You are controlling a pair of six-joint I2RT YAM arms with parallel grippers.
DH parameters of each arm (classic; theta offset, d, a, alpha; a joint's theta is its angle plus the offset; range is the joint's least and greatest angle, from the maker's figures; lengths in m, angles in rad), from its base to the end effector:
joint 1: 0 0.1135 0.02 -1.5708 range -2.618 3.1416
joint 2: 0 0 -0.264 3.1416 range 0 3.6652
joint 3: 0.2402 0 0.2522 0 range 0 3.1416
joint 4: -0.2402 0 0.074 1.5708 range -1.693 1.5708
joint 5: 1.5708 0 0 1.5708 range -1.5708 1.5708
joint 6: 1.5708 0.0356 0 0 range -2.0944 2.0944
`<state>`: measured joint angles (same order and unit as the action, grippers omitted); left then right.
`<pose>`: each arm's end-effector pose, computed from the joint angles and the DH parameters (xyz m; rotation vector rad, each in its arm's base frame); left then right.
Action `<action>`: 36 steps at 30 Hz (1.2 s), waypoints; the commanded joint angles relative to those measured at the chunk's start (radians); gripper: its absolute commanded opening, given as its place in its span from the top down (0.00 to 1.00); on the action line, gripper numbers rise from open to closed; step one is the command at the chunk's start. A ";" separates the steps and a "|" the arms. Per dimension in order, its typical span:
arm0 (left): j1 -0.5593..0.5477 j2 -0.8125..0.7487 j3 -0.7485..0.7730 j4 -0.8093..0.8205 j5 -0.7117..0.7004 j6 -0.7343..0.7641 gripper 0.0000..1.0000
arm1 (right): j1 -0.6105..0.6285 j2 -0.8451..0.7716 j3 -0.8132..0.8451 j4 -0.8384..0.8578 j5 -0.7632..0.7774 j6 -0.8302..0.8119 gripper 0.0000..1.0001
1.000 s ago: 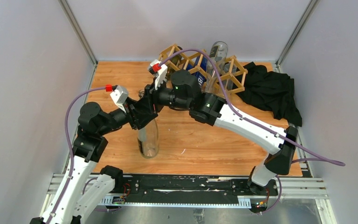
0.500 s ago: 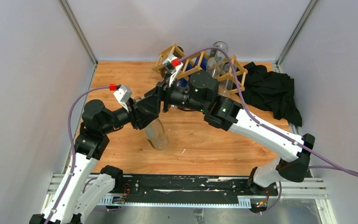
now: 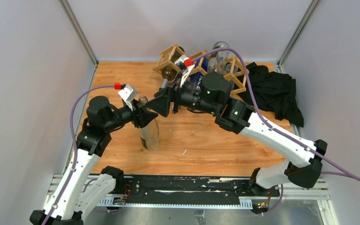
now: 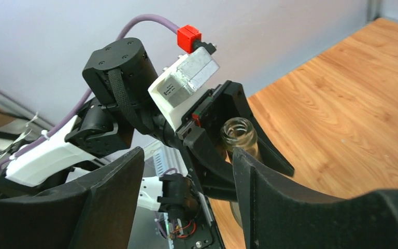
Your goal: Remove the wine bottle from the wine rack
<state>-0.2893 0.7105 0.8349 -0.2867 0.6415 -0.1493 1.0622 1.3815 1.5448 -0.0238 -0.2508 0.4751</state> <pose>0.1441 -0.0651 0.3590 0.6024 1.6757 -0.8725 0.1431 0.2748 0.4869 -0.6796 1.4528 1.4130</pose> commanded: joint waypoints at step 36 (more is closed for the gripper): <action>0.268 0.912 0.606 0.499 -0.141 0.218 1.00 | -0.395 -0.241 -0.162 -0.246 0.336 -0.019 0.09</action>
<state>-0.0273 1.6096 1.3453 -0.0235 0.5026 0.0994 0.7101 1.1728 1.4021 -0.2489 0.0872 0.4324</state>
